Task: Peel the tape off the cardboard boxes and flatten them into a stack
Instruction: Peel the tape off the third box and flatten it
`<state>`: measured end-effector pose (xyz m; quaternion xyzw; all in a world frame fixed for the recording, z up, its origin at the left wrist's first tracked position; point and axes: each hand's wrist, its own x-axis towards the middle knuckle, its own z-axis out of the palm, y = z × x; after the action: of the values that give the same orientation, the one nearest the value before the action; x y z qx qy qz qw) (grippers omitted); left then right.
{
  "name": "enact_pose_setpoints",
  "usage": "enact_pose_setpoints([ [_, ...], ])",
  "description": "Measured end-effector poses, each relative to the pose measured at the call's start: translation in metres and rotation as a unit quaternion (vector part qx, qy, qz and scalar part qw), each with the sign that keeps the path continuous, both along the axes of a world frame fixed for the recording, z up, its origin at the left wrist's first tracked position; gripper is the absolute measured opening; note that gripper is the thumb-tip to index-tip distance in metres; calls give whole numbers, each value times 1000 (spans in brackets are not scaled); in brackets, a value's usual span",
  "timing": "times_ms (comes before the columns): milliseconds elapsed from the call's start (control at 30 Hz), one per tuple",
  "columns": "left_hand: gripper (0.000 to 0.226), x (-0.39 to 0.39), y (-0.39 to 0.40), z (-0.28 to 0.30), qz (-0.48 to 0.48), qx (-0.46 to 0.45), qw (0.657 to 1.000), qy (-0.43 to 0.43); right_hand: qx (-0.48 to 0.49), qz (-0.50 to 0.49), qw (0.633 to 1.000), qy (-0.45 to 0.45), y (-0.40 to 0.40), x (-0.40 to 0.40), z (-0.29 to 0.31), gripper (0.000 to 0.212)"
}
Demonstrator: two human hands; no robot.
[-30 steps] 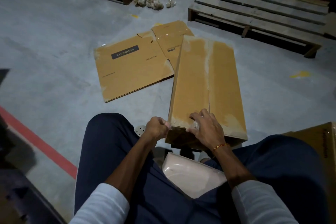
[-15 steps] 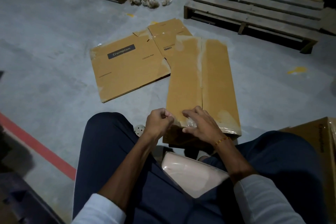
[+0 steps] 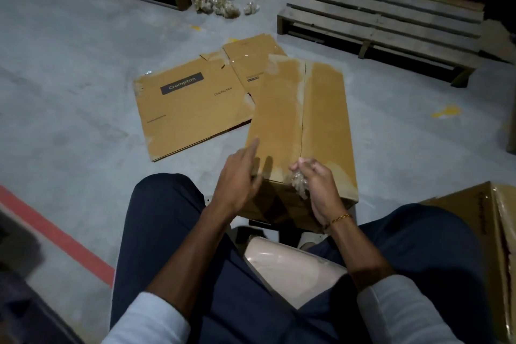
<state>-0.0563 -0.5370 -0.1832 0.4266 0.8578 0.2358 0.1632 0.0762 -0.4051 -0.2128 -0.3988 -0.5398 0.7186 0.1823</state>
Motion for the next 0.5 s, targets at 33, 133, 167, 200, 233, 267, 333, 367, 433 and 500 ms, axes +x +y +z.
enact_pose_setpoints([
  [33, 83, -1, -2, -8, -50, -82, 994, 49, -23, -11, 1000, 16, 1, 0, 0, 27],
  [133, 76, 5, -3, -31, -102, -216, 964, 115, -74, -24, 995, 70, 2, -2, 1, 28],
  [167, 70, 5, -2, -35, -90, -213, 965, 122, -89, -32, 992, 83, 1, -2, 2, 28],
  [200, 63, 5, -2, -38, -75, -204, 968, 126, -106, -46, 989, 96, 1, -1, 3, 29],
  [233, 58, 3, -1, -40, -59, -197, 970, 128, -121, -57, 985, 108, 0, 0, 5, 30],
  [267, 55, 1, -1, -42, -46, -193, 972, 130, -134, -64, 982, 117, 0, 2, 5, 31],
  [333, 53, -1, -1, -46, -30, -193, 973, 121, -154, -67, 977, 129, 1, 6, 5, 34],
  [367, 52, -1, -1, -47, -27, -193, 974, 115, -169, -74, 974, 133, 2, 8, 5, 34],
  [433, 52, 2, 0, -51, -25, -196, 974, 109, -201, -89, 965, 142, 5, 12, 7, 36],
  [500, 53, 4, 0, -52, -25, -201, 973, 114, -181, -89, 973, 116, 8, 16, 11, 36],
])
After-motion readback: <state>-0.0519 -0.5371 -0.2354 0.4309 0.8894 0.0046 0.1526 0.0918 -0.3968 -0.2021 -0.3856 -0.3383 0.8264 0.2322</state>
